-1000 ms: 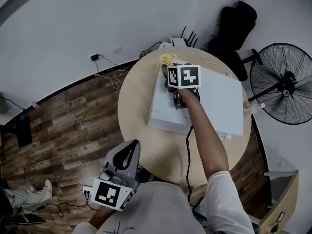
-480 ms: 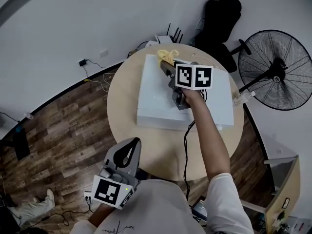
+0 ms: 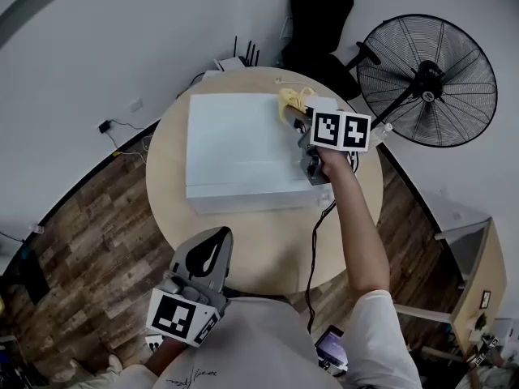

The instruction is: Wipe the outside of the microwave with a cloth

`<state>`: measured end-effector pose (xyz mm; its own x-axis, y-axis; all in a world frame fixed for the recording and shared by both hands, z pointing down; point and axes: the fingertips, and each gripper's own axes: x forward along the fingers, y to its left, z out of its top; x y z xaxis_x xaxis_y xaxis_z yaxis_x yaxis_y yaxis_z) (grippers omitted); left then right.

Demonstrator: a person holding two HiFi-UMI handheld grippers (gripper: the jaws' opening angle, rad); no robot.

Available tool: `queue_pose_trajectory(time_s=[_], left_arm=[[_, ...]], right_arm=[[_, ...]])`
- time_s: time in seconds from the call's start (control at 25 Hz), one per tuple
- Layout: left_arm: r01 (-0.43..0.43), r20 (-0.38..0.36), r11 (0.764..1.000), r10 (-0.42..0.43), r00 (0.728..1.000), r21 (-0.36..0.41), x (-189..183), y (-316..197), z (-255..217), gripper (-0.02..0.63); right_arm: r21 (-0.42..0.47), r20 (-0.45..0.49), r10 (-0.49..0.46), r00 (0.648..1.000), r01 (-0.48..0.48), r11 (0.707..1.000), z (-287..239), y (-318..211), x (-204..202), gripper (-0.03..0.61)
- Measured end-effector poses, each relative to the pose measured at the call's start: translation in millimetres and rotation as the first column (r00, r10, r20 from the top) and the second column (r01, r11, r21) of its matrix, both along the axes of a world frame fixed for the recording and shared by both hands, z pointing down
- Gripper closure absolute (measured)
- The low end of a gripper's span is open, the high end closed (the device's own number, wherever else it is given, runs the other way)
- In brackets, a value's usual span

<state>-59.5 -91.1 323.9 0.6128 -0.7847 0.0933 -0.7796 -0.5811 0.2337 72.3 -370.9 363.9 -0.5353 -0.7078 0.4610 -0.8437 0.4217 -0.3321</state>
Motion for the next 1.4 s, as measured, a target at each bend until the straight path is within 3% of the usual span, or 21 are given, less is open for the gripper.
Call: queue_pose_trajectory(time_s=[0.36,0.6,0.84,1.16,1.4], left_arm=[[-0.079,0.013,0.997,0.079,0.997,0.001,51,-8,1,0.621],[-0.103,0.012,0.995,0.103,0.995,-0.007,72,-12,4,0.621],[-0.091,0.022,0.996,0.091,0.996,-0.004,73,-18,5,0.621],[-0.054,0.010,0.998,0.054,0.999,-0.011,53,-18,10,0.621],[-0.033,0.004,0.999,0.033,0.999,-0.013,35,-13,10,0.621]], right_arm=[[-0.019,-0.086,0.172,0.981,-0.174,0.985,15,-1,126,0.449],[0.001,-0.257,0.236,0.937,-0.244,0.970,33,-4,170,0.449],[0.009,-0.426,0.229,0.875,-0.249,0.968,50,-11,176,0.449],[-0.023,-0.410,0.212,0.887,-0.243,0.970,56,-15,154,0.449],[-0.006,-0.444,0.217,0.869,-0.245,0.969,57,-15,137,0.449]])
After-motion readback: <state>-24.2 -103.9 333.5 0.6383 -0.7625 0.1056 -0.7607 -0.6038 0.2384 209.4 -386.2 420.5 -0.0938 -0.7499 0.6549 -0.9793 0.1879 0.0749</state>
